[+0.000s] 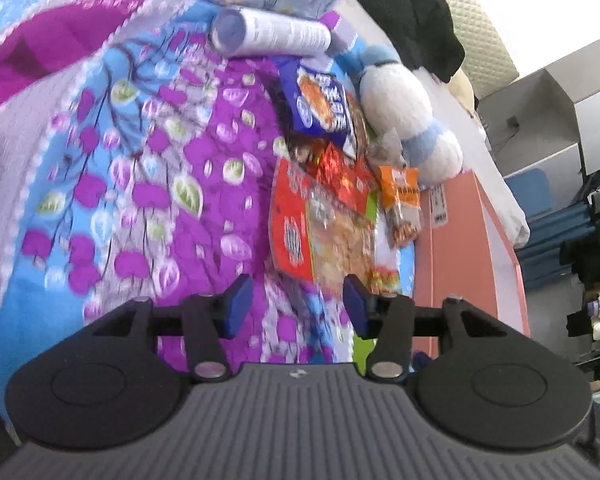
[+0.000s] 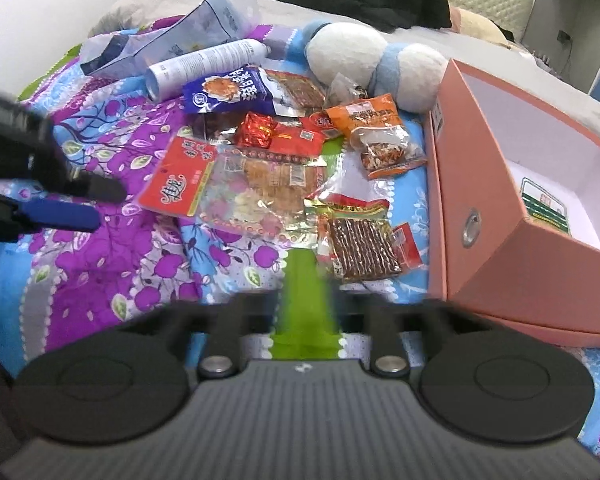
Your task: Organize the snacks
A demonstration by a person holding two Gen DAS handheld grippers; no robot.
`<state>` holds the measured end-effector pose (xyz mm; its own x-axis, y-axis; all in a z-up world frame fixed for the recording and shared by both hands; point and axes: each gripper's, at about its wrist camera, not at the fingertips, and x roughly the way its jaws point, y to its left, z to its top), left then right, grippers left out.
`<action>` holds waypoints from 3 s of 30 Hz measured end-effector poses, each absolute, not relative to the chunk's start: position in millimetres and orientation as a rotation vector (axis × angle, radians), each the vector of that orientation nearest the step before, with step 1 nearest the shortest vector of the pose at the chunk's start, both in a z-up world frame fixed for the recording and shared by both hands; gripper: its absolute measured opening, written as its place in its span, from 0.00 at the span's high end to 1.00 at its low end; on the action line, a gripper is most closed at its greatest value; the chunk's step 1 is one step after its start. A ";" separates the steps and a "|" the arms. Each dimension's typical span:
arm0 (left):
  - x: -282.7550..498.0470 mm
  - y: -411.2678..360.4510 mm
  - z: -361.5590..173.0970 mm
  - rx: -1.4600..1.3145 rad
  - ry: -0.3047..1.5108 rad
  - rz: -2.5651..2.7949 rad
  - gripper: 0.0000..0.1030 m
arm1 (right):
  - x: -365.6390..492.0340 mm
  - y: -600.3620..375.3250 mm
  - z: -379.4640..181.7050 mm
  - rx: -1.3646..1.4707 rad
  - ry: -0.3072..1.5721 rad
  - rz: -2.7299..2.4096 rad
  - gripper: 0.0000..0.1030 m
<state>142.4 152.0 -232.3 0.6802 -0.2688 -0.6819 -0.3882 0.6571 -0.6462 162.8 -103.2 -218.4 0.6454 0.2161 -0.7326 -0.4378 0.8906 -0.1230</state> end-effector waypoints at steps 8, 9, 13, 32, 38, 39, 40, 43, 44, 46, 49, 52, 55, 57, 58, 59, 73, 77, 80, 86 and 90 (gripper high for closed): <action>186.5 157.0 -251.5 -0.844 0.893 0.045 0.49 | 185.7 -96.0 -228.9 -0.321 0.774 0.368 0.39; 191.2 156.7 -255.0 -0.841 0.904 0.042 0.49 | 191.2 -94.9 -231.6 -0.329 0.778 0.358 0.39; 204.4 152.5 -267.3 -0.823 0.946 0.021 0.58 | 210.5 -88.4 -243.0 -0.386 0.803 0.319 0.38; 229.3 132.0 -262.5 -0.749 0.992 -0.004 0.93 | 259.3 -95.6 -257.6 -0.280 0.943 0.379 0.32; 213.0 132.4 -246.5 -0.759 0.947 0.007 0.97 | 244.0 -96.2 -246.8 -0.298 0.926 0.395 0.55; 209.4 133.1 -243.9 -0.762 0.941 0.009 0.97 | 241.5 -97.6 -244.8 -0.285 0.926 0.407 0.83; 205.3 133.8 -241.2 -0.766 0.933 0.011 0.98 | 240.4 -98.4 -242.6 -0.279 0.929 0.401 0.84; 191.9 133.9 -232.7 -0.769 0.916 0.021 0.98 | 229.1 -99.3 -235.0 -0.272 0.911 0.396 0.87; 186.8 134.1 -230.3 -0.772 0.911 0.024 0.98 | 225.7 -100.6 -233.3 -0.265 0.911 0.399 0.88; 174.5 133.2 -226.5 -0.776 0.900 0.035 0.98 | 218.0 -101.4 -228.5 -0.269 0.897 0.402 0.91; 153.6 132.5 -223.5 -0.784 0.892 0.059 0.98 | 205.0 -105.2 -221.1 -0.264 0.884 0.412 0.92; 132.1 131.3 -223.4 -0.796 0.887 0.090 0.98 | 192.2 -107.8 -215.7 -0.262 0.871 0.423 0.93; 112.1 130.1 -224.7 -0.802 0.888 0.125 0.98 | 174.9 -110.1 -211.8 -0.258 0.864 0.441 0.93; 99.2 130.0 -226.4 -0.812 0.889 0.142 0.98 | 162.7 -110.0 -211.1 -0.266 0.861 0.453 0.94; 93.2 129.8 -227.5 -0.819 0.890 0.147 0.98 | 157.5 -109.7 -211.1 -0.270 0.861 0.459 0.95; 88.2 129.2 -228.8 -0.825 0.896 0.151 0.98 | 151.9 -109.7 -211.4 -0.273 0.862 0.466 0.95; 49.9 133.0 -231.3 -0.735 1.015 0.179 0.83 | 114.1 -126.4 -213.8 -0.206 0.879 0.483 0.90; 45.2 139.1 -220.1 -0.686 0.994 0.172 0.45 | 116.2 -136.0 -209.9 -0.123 0.914 0.473 0.50; 49.0 138.1 -210.8 -0.602 0.999 0.153 0.32 | 112.7 -142.1 -207.2 -0.072 0.914 0.488 0.36; 64.7 122.2 -193.7 -0.376 0.981 0.076 0.20 | 118.7 -157.9 -204.3 0.060 0.935 0.472 0.36; 80.3 102.5 -193.7 -0.199 0.993 -0.017 0.18 | 130.8 -165.6 -208.5 0.078 0.933 0.424 0.36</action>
